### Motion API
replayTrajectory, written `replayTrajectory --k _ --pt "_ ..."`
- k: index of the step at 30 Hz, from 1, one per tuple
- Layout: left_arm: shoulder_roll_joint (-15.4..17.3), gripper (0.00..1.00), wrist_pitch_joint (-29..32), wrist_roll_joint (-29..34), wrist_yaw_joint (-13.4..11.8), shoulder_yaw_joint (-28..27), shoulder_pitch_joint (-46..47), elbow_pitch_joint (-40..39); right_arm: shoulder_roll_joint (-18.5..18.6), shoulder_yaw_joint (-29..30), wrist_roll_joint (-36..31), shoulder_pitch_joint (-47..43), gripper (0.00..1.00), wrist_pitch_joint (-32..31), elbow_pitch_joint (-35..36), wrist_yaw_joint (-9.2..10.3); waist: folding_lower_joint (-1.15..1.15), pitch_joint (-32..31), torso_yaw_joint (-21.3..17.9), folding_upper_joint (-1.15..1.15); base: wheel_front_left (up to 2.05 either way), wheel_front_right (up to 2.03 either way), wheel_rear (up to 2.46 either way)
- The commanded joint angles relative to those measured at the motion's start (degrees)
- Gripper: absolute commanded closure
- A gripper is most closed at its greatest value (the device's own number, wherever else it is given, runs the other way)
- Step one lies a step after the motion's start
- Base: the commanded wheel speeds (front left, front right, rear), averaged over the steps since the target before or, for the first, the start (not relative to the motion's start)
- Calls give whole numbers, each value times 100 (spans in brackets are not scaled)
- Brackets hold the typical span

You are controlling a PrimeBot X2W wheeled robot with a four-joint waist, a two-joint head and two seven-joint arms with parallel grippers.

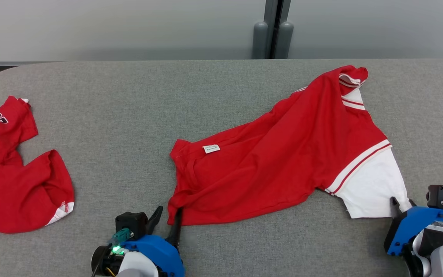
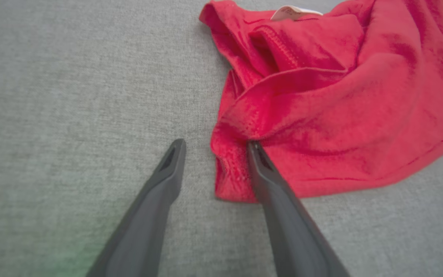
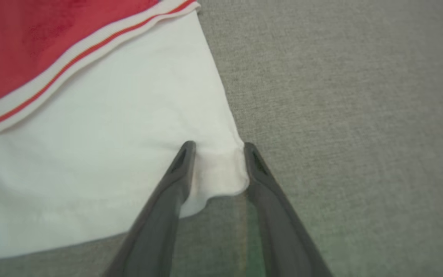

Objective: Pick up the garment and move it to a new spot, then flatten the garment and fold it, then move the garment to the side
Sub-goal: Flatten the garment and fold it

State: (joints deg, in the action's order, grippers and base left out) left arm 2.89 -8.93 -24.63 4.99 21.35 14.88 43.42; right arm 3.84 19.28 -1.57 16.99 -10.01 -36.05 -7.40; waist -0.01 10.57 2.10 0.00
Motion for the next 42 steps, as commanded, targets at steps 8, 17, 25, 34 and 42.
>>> replayTrajectory --k 8,17,25,34,42 --pt "12 100 164 -352 159 158 -224 -112 -84 -245 561 -233 100 302 473 -10 1 -243 -69 0 0 0 0" --pt "36 100 248 -1508 245 -221 -480 -1965 -86 -302 1766 -613 100 72 2565 -10 1 -514 -250 0 0 0 0" --pt "386 100 1432 -2833 -13 -764 -771 -4585 -88 -216 2124 -830 100 -558 4764 -9 1 -586 -409 0 0 0 0" --pt "918 100 2791 -3609 -996 -1329 -389 -6580 159 -262 1794 -205 100 -1307 6104 -10 1 -360 -532 0 0 0 0" --pt "1541 100 3452 -3389 -1381 -1605 1071 -6215 878 -736 1912 1334 100 -1705 5398 -10 1 529 -579 0 0 0 0"
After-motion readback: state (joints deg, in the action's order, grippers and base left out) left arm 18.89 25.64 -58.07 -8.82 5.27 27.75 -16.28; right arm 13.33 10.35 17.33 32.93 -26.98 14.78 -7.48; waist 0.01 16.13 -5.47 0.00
